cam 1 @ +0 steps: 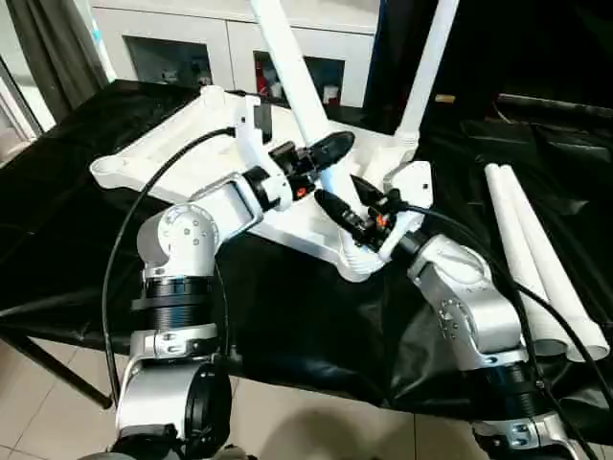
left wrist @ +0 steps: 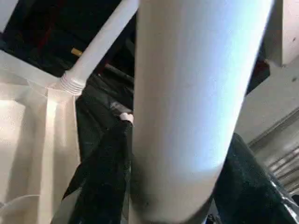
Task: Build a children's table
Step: Pick table leg
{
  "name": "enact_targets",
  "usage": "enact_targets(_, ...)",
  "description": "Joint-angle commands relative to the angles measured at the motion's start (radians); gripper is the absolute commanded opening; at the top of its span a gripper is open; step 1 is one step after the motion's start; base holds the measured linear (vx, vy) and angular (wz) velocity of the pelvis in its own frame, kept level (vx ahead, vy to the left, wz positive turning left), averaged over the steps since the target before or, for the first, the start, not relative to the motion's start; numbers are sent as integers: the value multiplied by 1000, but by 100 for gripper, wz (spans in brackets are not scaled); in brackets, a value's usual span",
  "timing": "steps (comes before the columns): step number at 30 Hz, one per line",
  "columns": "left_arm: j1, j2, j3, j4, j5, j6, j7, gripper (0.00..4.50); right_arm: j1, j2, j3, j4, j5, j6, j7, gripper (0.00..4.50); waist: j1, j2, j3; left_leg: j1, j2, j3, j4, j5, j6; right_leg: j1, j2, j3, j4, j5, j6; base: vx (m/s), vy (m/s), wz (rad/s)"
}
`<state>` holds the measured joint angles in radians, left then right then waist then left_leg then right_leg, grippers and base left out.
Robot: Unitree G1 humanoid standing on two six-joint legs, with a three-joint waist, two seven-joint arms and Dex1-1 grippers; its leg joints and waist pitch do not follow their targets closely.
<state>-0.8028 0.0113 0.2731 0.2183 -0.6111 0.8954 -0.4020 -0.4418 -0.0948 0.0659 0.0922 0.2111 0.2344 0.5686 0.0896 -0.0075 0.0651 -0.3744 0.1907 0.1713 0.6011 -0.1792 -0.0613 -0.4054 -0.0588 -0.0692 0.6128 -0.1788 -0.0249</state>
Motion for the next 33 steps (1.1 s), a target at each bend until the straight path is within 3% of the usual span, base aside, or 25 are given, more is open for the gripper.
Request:
enact_targets(1, -2, 24, -34, 17, 34, -17, -22, 218, -32, 6, -15, -7, 53, 13, 22, 241, 1, -16, -76, 8, 28, -7, -63, -103, 53, 62, -74, 49, -74, -194, -146, 0, 0, 0)
enact_targets(8, 7, 109, -123, 10, 68, -45, -136, 188, -59, -16, -38, -16, 118, 90, 69, 297, -1, -18, -75, 11, 31, -8, -65, -93, 44, 61, -75, 50, -66, -166, -156, 0, 0, 0)
enact_targets(9, 9, 132, -148, 6, 74, -54, -175, 187, -67, -32, -46, -21, 153, 149, 96, 297, -2, -24, -75, 12, 31, -7, -66, -87, 48, 62, -73, 51, -66, -153, -159, 0, 0, 0)
enact_targets(11, 2, 165, -170, 8, 79, -66, -222, 186, -79, -73, -44, -35, 207, 249, 166, 297, 3, -19, -76, 13, 33, -8, -65, -82, 46, 64, -75, 51, -63, -140, -164, 0, 0, 0)
enact_targets(14, -12, 214, -203, 3, 77, -75, -311, 186, -93, -146, -27, -53, 277, 382, 262, 297, 6, -25, -77, 12, 33, -7, -64, -71, 47, 67, -76, 51, -59, -104, -179, 0, 0, 0)
enact_targets(18, -20, 257, -238, -32, 58, -75, -407, 186, -107, -230, 12, -61, 316, 480, 370, 297, 9, -28, -76, 11, 32, -6, -63, -77, 35, 68, -80, 51, -60, -137, -181, 0, 0, 0)
enact_targets(28, -2, 276, -304, -130, 23, -60, -508, 186, -112, -282, 83, -60, 307, 552, 427, 297, 14, -34, -75, 10, 34, -4, -61, -74, 16, 64, -81, 52, -58, -159, -187, 0, 0, 0)
enact_targets(33, 3, 271, -320, -155, 13, -48, -520, 186, -126, -274, 94, -37, 295, 568, 409, 297, 17, -36, -75, 10, 34, -5, -61, -80, 6, 64, -81, 52, -61, -183, -171, 0, 0, 0)
